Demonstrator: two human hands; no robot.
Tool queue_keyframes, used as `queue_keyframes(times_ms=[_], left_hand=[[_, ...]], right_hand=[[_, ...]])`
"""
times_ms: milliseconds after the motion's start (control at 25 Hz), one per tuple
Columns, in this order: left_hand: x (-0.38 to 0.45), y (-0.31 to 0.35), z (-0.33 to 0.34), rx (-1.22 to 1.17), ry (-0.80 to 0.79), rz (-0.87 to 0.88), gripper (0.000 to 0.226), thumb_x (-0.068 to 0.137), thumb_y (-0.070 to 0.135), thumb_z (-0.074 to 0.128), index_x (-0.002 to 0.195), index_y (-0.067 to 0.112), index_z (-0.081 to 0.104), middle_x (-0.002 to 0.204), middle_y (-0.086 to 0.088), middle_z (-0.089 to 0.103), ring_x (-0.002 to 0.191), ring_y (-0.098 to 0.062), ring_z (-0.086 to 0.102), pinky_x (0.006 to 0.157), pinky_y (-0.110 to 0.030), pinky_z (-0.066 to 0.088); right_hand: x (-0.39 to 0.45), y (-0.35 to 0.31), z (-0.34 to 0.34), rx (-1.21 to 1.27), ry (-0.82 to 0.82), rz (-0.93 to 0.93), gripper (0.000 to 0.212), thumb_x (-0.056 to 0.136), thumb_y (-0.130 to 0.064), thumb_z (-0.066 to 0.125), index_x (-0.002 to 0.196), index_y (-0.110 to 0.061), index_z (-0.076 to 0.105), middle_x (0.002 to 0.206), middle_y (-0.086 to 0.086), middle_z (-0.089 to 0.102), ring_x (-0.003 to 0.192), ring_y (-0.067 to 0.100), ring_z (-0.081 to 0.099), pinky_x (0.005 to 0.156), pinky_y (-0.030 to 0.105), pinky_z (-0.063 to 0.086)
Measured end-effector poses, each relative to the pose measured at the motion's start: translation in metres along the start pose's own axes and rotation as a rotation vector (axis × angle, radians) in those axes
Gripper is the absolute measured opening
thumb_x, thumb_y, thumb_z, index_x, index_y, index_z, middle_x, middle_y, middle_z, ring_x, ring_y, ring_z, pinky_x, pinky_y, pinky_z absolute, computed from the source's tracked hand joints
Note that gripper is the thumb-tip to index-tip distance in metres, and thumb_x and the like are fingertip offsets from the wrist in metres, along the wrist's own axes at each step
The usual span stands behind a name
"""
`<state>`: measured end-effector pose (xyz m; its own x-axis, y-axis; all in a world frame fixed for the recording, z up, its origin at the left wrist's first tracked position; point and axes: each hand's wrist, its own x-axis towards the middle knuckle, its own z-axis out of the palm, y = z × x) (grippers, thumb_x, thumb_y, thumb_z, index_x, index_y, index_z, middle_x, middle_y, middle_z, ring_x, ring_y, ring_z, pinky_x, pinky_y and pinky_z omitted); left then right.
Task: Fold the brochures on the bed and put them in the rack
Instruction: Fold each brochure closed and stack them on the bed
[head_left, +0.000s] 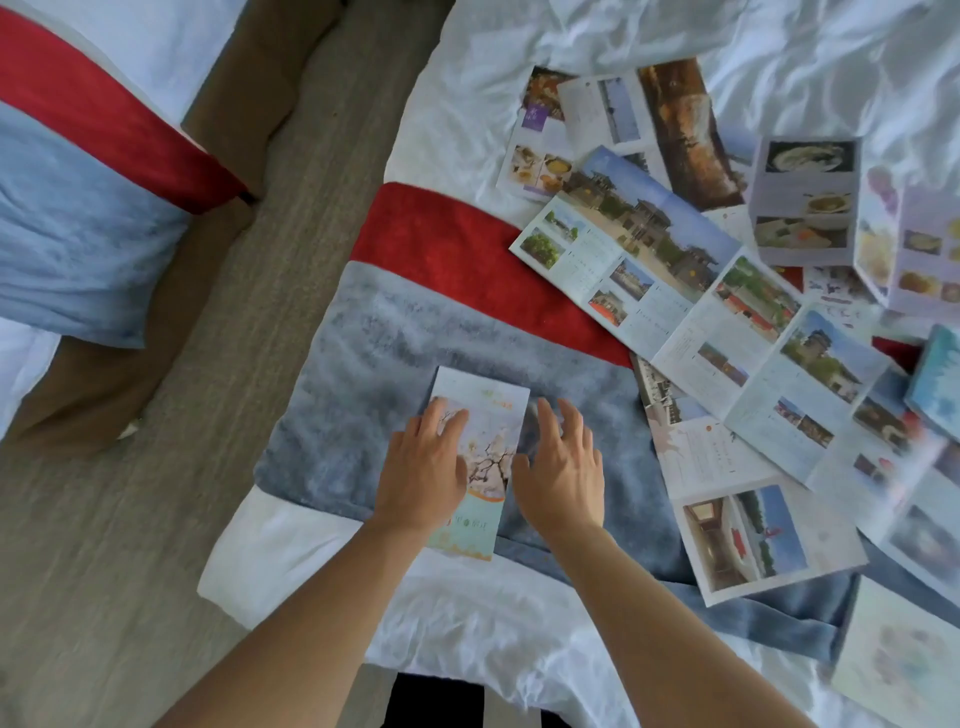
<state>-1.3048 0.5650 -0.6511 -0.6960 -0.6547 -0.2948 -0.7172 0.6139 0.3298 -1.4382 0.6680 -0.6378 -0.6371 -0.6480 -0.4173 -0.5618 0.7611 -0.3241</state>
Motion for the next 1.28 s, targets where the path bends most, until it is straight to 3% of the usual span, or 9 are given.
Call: queue_keyframes(times_ms=[200,360,520,680,760,880,1040,1120,1280], left_hand=[[0.047,0.078,-0.022,-0.077,-0.010,0.092,0.048,0.090,0.019,0.058,0.137,0.013,0.050,0.140,-0.005,0.049,0.118,-0.030,0.053,0.091,-0.043,0.044],[0.083,0.139,-0.016,-0.040,-0.053,0.154,0.039,0.094,0.024,0.052,0.132,0.015,0.051,0.126,-0.002,0.056,0.111,-0.026,0.052,0.085,-0.039,0.044],[0.115,0.177,0.003,-0.039,-0.120,0.083,0.036,0.095,0.028,0.051,0.129,0.017,0.051,0.122,-0.001,0.057,0.112,-0.024,0.052,0.086,-0.040,0.048],[0.146,0.194,0.023,-0.320,-0.188,-0.272,0.044,0.096,0.032,0.054,0.138,0.020,0.047,0.135,-0.001,0.056,0.120,-0.024,0.055,0.091,-0.038,0.046],[0.162,0.204,0.030,-0.660,-0.116,-0.586,0.060,0.095,0.032,0.058,0.148,0.017,0.033,0.137,-0.003,0.058,0.121,-0.025,0.057,0.088,-0.035,0.042],[0.181,0.215,0.039,-0.892,0.061,-0.836,0.069,0.093,0.029,0.061,0.151,0.011,0.028,0.127,-0.004,0.064,0.117,-0.025,0.058,0.085,-0.033,0.039],[0.208,0.204,0.039,-0.974,0.323,-0.959,0.036,0.090,0.022,0.064,0.124,0.011,0.059,0.096,0.005,0.069,0.095,-0.021,0.066,0.076,-0.031,0.052],[0.217,0.193,0.034,-1.035,0.377,-0.958,0.025,0.090,0.020,0.063,0.114,0.014,0.065,0.094,0.004,0.070,0.086,-0.019,0.067,0.068,-0.030,0.054],[0.226,0.179,0.027,-1.033,0.392,-0.933,0.013,0.091,0.020,0.061,0.097,0.009,0.067,0.096,-0.009,0.073,0.090,-0.034,0.069,0.077,-0.044,0.059]], right_hand=[[0.017,0.042,-0.066,0.009,0.036,0.044,0.076,0.092,-0.031,0.061,0.157,-0.024,0.022,0.165,0.007,0.016,0.149,0.028,0.021,0.118,0.045,0.025],[0.028,0.095,-0.103,0.054,0.058,0.081,0.075,0.090,-0.031,0.061,0.155,-0.027,0.024,0.161,0.002,0.025,0.144,0.026,0.028,0.112,0.045,0.035],[0.046,0.147,-0.111,0.002,0.041,0.122,0.064,0.096,-0.037,0.055,0.154,-0.028,0.030,0.163,0.001,0.026,0.147,0.024,0.026,0.114,0.042,0.031],[0.069,0.181,-0.110,-0.019,0.019,0.076,0.060,0.096,-0.034,0.057,0.152,-0.029,0.035,0.163,0.000,0.028,0.148,0.024,0.025,0.115,0.044,0.031],[0.081,0.192,-0.107,-0.044,-0.013,0.036,0.061,0.096,-0.033,0.058,0.152,-0.029,0.036,0.163,0.001,0.028,0.149,0.024,0.023,0.117,0.044,0.028],[0.096,0.199,-0.106,-0.048,-0.018,-0.014,0.060,0.095,-0.030,0.060,0.151,-0.027,0.040,0.161,0.002,0.031,0.148,0.026,0.025,0.117,0.045,0.028],[0.110,0.203,-0.104,-0.044,0.045,-0.024,0.055,0.090,-0.022,0.066,0.142,-0.024,0.051,0.156,0.001,0.037,0.144,0.026,0.030,0.114,0.046,0.033],[0.114,0.202,-0.099,-0.051,0.056,-0.028,0.054,0.089,-0.020,0.067,0.141,-0.024,0.053,0.155,0.000,0.039,0.144,0.025,0.030,0.114,0.046,0.033],[0.115,0.199,-0.095,-0.098,0.055,0.014,0.057,0.088,-0.025,0.069,0.142,-0.023,0.051,0.155,0.000,0.038,0.144,0.026,0.029,0.115,0.046,0.032]])
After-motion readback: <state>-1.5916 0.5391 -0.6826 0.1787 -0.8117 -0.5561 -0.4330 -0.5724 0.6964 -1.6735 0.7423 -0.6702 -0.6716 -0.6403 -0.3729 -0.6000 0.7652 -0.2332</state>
